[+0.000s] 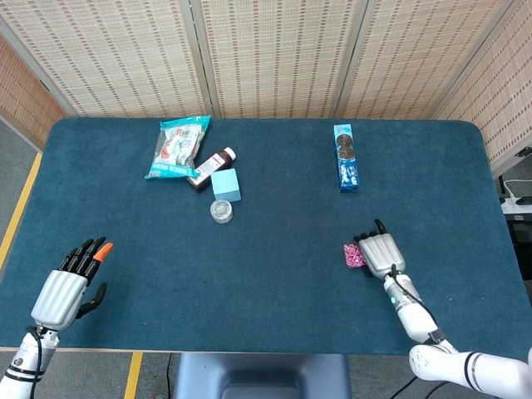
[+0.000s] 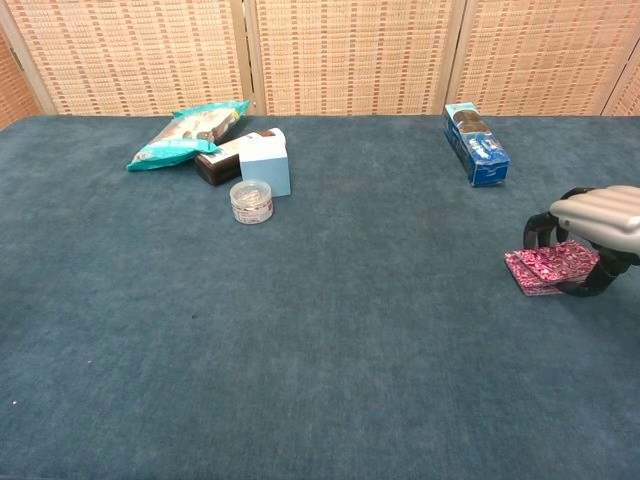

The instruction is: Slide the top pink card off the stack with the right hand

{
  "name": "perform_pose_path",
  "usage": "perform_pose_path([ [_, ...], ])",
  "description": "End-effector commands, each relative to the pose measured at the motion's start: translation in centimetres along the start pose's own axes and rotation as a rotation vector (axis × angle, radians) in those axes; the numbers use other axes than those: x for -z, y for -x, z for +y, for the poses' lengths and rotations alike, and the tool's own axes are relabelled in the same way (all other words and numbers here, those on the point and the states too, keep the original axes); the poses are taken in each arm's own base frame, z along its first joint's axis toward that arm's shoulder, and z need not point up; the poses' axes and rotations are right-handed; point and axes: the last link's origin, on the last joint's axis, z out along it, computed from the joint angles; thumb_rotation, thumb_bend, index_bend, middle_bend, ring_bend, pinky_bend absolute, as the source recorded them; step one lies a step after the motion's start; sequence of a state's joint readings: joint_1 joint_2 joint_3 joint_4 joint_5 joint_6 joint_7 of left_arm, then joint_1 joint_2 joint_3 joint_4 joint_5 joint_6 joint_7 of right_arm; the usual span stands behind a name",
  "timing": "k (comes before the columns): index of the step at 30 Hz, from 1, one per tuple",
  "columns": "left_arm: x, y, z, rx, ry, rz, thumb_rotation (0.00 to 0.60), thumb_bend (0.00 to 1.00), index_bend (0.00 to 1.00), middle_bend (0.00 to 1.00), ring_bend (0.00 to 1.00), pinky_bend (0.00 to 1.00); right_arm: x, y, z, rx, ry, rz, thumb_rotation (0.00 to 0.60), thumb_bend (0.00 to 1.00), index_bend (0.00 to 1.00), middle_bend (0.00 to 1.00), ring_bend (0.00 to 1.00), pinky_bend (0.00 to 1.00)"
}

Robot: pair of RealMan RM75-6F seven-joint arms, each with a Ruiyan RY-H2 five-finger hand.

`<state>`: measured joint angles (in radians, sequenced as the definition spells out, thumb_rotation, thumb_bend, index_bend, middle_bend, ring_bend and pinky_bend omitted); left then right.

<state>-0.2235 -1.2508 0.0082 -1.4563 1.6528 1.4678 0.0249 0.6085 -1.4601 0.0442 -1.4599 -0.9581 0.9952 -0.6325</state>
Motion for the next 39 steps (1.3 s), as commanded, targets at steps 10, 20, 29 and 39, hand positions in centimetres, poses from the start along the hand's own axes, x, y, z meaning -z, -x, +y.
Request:
perform_pose_path([
  [10, 0.0, 0.0, 0.0, 0.001, 0.001, -0.001, 0.600, 0.49, 0.00, 0.00, 0.03, 0.17, 0.3, -0.5, 0.1, 0.014, 0.004, 0.040, 0.600, 0.27, 0.67, 0.44, 0.30, 0.00],
  [20, 0.1, 0.0, 0.1, 0.000, 0.001, 0.000, 0.600, 0.48, 0.00, 0.00, 0.03, 0.18, 0.4, -0.8, 0.0, 0.007, -0.001, 0.050, 0.600, 0.27, 0.69, 0.46, 0.30, 0.00],
  [29, 0.0, 0.0, 0.0, -0.001, 0.001, -0.001, 0.600, 0.48, 0.00, 0.00, 0.03, 0.17, 1.0, -2.7, -1.5, -0.018, -0.046, 0.107, 0.600, 0.27, 0.69, 0.45, 0.30, 0.00],
  [39, 0.1, -0.1, 0.1, 0.000, 0.002, 0.001, 0.600, 0.48, 0.00, 0.00, 0.03, 0.17, 1.1, -3.6, -8.2, 0.007, -0.209, 0.120, 0.600, 0.27, 0.69, 0.46, 0.30, 0.00],
])
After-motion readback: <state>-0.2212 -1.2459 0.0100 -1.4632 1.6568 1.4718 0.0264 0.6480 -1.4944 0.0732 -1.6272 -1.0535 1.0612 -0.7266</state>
